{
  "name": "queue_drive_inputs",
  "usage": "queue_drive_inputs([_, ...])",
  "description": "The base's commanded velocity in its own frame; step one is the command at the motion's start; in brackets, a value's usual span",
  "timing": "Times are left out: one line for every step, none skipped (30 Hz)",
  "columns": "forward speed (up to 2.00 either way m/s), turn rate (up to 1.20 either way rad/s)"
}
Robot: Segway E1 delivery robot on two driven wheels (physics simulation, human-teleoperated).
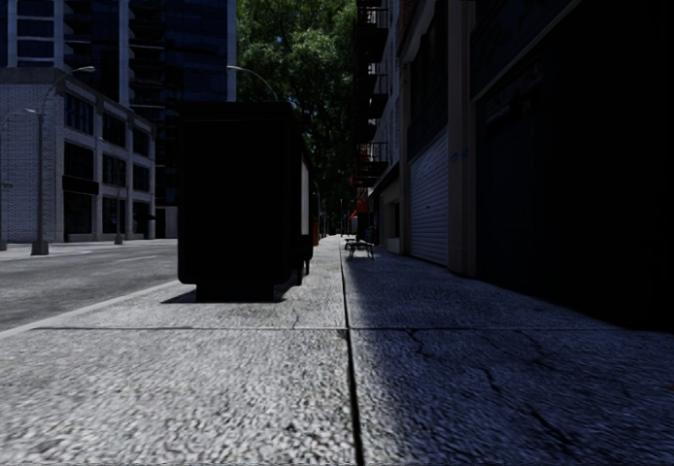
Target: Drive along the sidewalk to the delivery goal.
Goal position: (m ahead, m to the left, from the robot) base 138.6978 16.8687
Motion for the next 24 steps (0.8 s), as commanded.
queue_drive_inputs([2.00,0.00])
queue_drive_inputs([2.00,0.00])
queue_drive_inputs([2.00,0.00])
queue_drive_inputs([2.00,0.00])
queue_drive_inputs([2.00,0.00])
queue_drive_inputs([2.00,0.00])
queue_drive_inputs([2.00,0.00])
queue_drive_inputs([2.00,0.00])
queue_drive_inputs([2.00,0.00])
queue_drive_inputs([2.00,0.00])
queue_drive_inputs([2.00,0.00])
queue_drive_inputs([2.00,0.00])
queue_drive_inputs([2.00,0.00])
queue_drive_inputs([2.00,0.00])
queue_drive_inputs([2.00,0.00])
queue_drive_inputs([2.00,0.00])
queue_drive_inputs([2.00,0.00])
queue_drive_inputs([2.00,0.00])
queue_drive_inputs([2.00,0.00])
queue_drive_inputs([2.00,-0.50])
queue_drive_inputs([2.00,-0.64])
queue_drive_inputs([2.00,-0.64])
queue_drive_inputs([2.00,-0.68])
queue_drive_inputs([2.00,-0.70])
